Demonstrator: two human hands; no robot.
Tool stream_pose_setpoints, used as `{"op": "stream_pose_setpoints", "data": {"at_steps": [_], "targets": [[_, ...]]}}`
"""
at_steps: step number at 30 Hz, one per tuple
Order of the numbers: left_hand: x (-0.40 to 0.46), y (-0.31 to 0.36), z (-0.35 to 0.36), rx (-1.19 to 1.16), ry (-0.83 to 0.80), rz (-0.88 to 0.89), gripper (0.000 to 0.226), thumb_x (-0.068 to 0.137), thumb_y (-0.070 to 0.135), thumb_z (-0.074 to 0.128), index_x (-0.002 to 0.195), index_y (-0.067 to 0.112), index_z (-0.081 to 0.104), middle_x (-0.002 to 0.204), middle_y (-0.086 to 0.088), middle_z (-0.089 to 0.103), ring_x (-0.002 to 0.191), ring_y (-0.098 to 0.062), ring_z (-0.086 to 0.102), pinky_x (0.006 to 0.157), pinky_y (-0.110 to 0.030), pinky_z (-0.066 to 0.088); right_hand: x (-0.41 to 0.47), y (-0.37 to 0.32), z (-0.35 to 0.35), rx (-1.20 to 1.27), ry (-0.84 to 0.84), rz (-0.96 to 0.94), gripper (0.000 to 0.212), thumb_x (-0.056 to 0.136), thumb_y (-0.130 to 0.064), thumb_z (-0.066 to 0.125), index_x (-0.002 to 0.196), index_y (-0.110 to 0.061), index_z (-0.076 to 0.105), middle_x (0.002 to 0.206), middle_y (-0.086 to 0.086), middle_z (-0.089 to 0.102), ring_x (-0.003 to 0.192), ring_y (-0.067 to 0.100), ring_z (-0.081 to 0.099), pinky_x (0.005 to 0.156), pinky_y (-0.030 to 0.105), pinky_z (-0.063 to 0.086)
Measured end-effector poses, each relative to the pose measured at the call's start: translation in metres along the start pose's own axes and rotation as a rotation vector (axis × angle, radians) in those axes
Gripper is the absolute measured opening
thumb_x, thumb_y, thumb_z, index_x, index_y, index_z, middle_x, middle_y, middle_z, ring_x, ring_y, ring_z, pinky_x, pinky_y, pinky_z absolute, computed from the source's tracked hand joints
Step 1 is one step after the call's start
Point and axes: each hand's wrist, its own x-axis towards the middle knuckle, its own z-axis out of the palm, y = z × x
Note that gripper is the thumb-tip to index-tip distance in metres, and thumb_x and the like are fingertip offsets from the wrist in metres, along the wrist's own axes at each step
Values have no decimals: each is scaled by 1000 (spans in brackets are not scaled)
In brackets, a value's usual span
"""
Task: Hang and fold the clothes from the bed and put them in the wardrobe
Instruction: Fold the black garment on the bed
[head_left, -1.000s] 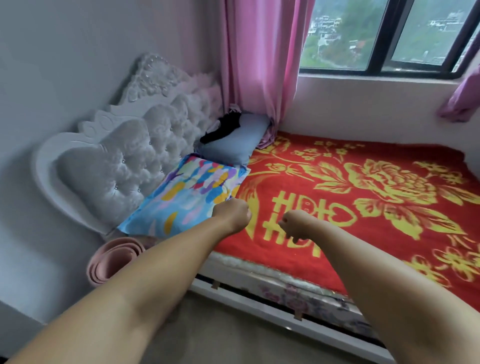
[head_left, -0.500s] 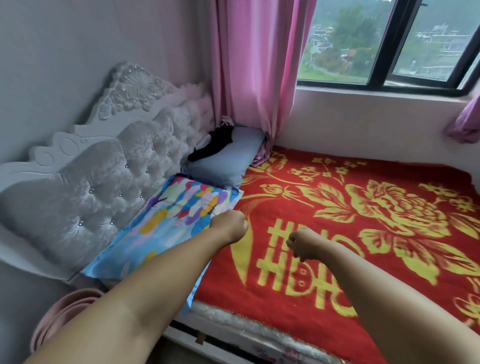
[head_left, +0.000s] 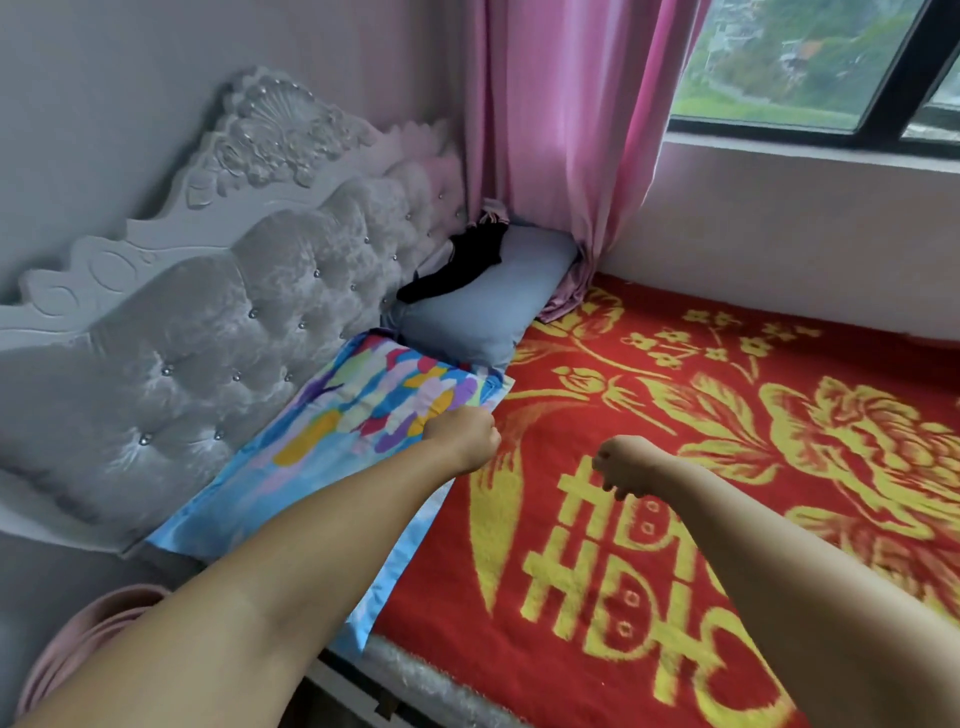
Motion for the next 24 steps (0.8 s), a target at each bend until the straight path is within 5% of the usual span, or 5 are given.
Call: {"op": "stream_pose_setpoints", "data": {"at_steps": [3,8,20,24], "targets": [[34,-25,6,-27,-30,-21,24,96,23,35,84,12,53,104,-16,62,96,-34,57,65,-31,34,33,-18,4,37,29,-22,28,98,-12,42,115,-2,63,110,12,68,102,26,66,74,29,51],[98,-75,23,-77,-112,10,27,94,21,36,83,7,55,98,-19,62,92,-36,58,62,-31,35,95,-50,5,12,-29,24,27,97,-3,41,112,1,63,109,11,70,98,24,68,67,29,50],[200,-200,7,-104,-217,-46,30,94,19,36,91,3,62,105,-19,63,98,-36,58,74,-34,46,214,-144,-2,-42,11,10,31,95,-10,34,85,-4,63,95,15,72,86,30,69,77,37,56],[215,-223,11,-154,-224,-62,28,93,18,38,73,9,55,76,-10,54,81,-35,53,59,-30,36,262,-145,-10,-110,-9,-19,27,94,-7,36,84,-8,61,99,16,72,90,29,68,81,36,55]]}}
